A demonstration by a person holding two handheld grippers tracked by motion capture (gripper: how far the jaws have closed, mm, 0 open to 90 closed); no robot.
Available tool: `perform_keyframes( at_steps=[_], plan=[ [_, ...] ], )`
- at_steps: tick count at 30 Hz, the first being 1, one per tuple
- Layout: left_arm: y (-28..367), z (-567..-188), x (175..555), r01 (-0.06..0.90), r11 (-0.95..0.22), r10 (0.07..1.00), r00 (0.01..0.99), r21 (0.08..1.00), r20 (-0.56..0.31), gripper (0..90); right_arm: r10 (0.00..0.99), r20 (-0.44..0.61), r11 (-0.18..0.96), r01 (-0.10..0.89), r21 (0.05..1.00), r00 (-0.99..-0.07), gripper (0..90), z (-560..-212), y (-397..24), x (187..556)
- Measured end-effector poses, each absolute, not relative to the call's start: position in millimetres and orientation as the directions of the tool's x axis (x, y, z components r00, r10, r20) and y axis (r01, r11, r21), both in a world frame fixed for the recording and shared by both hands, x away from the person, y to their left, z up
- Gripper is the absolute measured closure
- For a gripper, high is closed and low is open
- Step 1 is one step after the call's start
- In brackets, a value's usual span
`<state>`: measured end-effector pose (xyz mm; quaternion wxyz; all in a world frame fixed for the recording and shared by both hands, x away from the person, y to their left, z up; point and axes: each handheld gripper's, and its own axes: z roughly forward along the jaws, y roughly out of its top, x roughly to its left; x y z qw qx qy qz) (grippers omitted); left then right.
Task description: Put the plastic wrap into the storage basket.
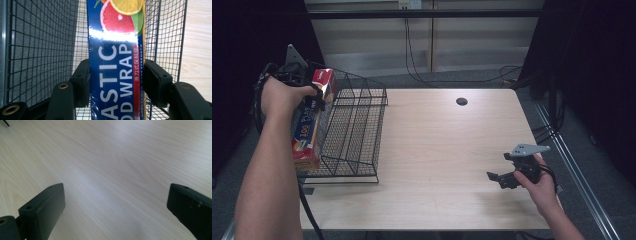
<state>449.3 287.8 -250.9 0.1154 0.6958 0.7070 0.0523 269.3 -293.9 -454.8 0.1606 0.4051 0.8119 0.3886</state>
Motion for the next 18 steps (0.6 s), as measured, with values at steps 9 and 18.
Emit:
perform_keyframes(
  at_steps=[9,18],
  plan=[
    [289,-258,451,0.972,0.051,0.994,-0.028,0.231,-0.101,44.9,0.785,0.052,0.369,0.534,0.760,-0.617,1.7,-456,-294,269],
    [289,-264,452,0.975,0.044,0.995,-0.024,0.219,-0.094,44.5,0.782,0.054,0.370,0.532,0.762,-0.621,1.7,-455,-294,269]
  ],
)
